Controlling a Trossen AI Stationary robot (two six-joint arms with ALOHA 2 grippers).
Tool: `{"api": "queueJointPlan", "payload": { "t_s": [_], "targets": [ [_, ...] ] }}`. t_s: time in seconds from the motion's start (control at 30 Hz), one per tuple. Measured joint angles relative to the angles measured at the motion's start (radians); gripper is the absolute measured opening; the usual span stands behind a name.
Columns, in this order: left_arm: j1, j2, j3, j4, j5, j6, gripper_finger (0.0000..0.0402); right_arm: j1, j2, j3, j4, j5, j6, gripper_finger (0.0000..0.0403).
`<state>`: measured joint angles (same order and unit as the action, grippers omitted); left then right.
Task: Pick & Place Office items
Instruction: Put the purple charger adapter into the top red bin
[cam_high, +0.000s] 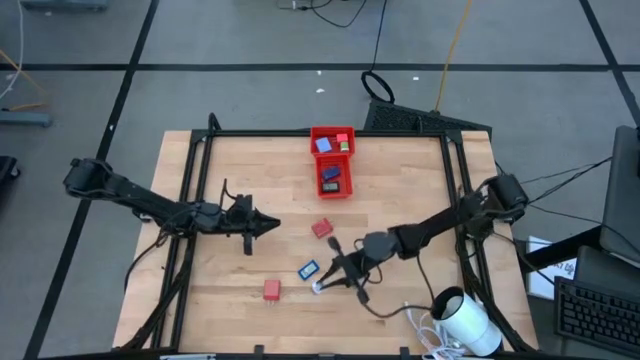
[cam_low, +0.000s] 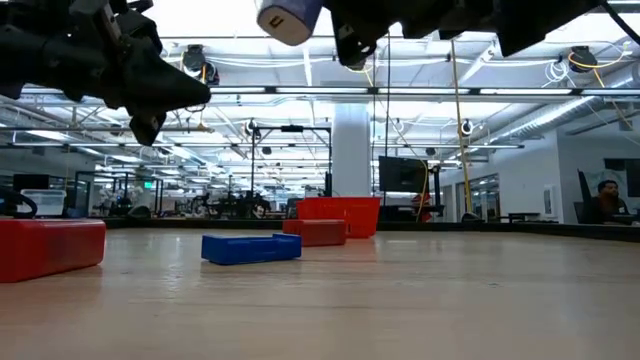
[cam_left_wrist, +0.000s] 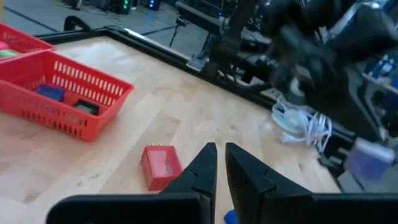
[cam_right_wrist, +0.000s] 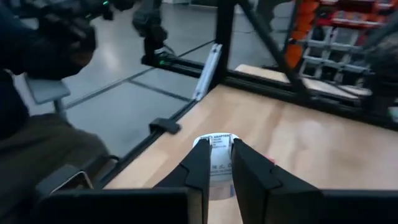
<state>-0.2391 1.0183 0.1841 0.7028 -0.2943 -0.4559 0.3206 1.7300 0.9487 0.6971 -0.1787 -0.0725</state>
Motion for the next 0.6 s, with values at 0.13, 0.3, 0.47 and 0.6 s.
{"api": "queueJointPlan", "payload": {
  "t_s": [0.13, 0.3, 0.47, 0.6],
  "targets": [
    [-0.013, 0.095, 0.000, 0.114, 0.000, 0.030, 0.0037, -0.036, -0.061, -0.018, -0.024, 0.005, -0.001, 0.0036],
    [-0.042, 0.224, 0.011, 0.218, 0.041, 0.082, 0.0037, -0.063, -0.114, -0.053, -0.077, 0.103, -0.001, 0.0038],
    [-0.090, 0.329, 0.089, 0.244, 0.042, 0.211, 0.0042, -0.074, -0.124, -0.085, -0.082, 0.107, -0.001, 0.0035],
    [-0.118, 0.419, 0.189, 0.238, 0.043, 0.309, 0.0079, -0.073, -0.124, -0.086, -0.081, 0.107, -0.020, 0.0038]
  ]
}}
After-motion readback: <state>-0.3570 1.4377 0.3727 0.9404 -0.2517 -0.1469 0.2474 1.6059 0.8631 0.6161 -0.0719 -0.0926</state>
